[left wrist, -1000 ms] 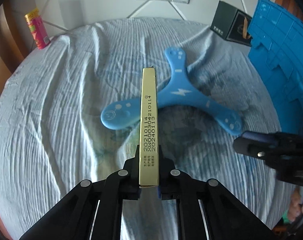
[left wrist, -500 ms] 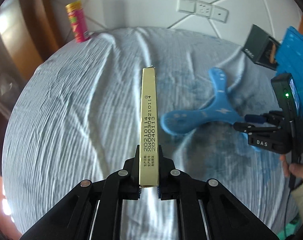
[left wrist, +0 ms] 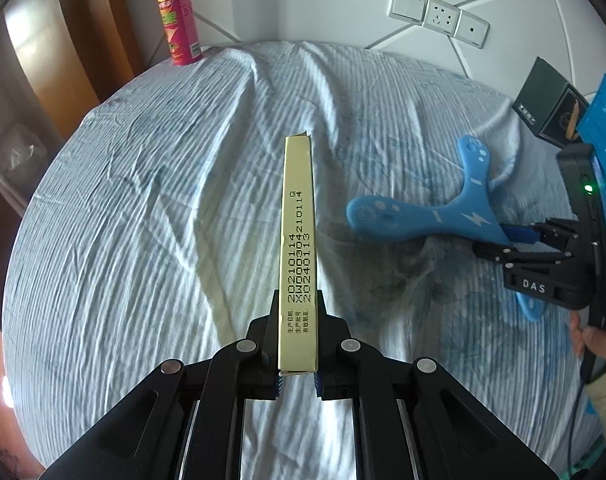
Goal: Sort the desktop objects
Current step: 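Grasp the blue boomerang with the right gripper while the left holds the beige box, then lift the beige box and boomerang with both grippers over the crate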
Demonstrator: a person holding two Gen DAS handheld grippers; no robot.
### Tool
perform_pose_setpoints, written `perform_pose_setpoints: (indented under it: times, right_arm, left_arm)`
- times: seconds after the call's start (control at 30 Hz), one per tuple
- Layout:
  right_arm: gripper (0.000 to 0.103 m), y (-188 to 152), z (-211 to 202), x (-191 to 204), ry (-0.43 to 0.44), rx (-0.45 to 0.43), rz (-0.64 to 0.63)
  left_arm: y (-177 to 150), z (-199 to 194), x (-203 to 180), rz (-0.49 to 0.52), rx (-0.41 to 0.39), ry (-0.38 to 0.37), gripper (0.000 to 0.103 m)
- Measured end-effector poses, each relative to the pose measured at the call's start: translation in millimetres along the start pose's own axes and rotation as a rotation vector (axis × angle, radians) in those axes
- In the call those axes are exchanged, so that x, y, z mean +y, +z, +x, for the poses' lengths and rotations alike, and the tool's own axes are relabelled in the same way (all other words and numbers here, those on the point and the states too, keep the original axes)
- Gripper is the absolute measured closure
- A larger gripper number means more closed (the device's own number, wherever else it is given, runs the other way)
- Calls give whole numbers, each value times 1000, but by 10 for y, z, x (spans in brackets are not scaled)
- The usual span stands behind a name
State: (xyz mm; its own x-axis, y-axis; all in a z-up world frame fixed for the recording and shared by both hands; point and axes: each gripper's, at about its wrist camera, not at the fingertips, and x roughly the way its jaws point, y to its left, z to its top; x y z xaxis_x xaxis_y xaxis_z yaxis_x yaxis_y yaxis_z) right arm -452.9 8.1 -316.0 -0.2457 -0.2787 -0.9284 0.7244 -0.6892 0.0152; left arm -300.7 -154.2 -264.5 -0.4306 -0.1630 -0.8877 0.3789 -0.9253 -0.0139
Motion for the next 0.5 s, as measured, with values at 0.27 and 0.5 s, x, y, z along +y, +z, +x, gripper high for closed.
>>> perform_pose_setpoints:
  times: [0.27, 0.5]
  right_arm:
    - [59, 10, -569, 119, -2, -125, 37]
    - [59, 52, -1139, 345, -47, -209, 45]
  left_arm:
    - [74, -232, 5, 11, -49, -15, 92]
    - [150, -531, 46, 39, -96, -16, 92]
